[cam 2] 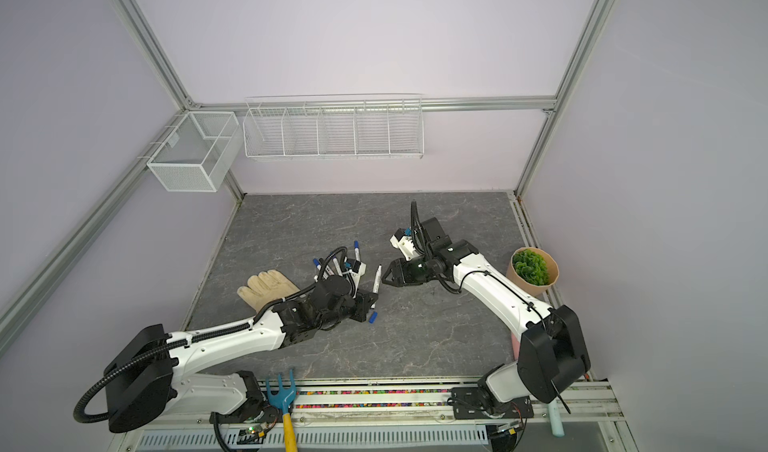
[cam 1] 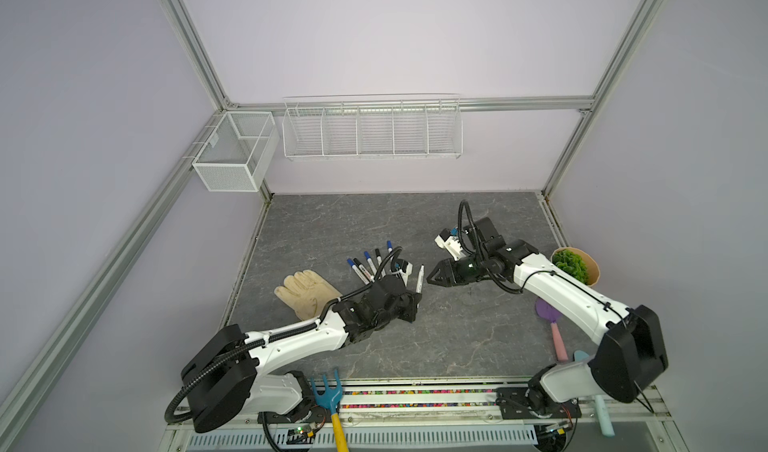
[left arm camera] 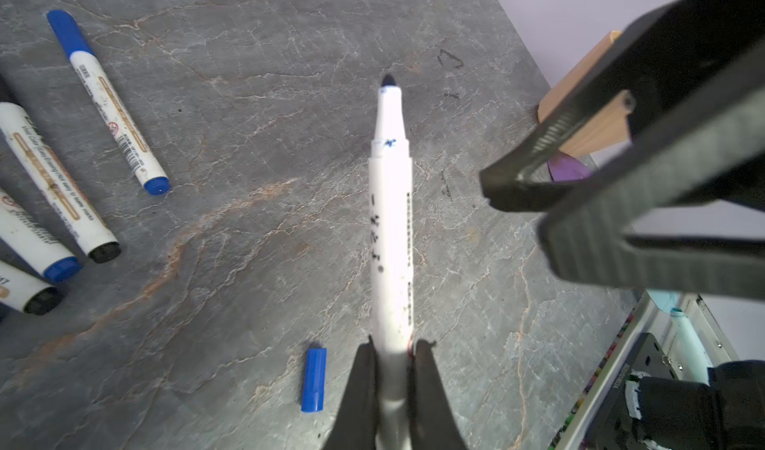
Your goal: Insert the pens into the pen caps
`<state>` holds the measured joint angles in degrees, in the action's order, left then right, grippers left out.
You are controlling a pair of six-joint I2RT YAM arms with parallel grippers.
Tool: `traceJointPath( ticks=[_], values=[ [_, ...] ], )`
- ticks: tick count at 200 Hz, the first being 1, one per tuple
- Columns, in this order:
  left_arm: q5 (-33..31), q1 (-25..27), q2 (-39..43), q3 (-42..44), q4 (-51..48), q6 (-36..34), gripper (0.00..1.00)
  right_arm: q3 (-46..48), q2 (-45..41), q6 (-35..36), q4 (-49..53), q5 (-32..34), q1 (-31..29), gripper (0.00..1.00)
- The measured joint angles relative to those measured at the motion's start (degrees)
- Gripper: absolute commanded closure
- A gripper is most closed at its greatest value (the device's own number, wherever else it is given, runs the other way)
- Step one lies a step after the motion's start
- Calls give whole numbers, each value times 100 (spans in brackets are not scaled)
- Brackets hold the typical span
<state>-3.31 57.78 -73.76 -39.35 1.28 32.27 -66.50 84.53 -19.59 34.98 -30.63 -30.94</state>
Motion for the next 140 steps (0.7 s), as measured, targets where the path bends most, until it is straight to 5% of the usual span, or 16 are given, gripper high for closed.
traceJointPath(
  ticks=[52,140],
  values=[
    [42,39,107,31,59,-66,100,-179,282,-107,-225,-85,-142,59],
    [79,52,127,63,179,-138,100,-232,535,-186,-339,-404,-269,88]
  ],
)
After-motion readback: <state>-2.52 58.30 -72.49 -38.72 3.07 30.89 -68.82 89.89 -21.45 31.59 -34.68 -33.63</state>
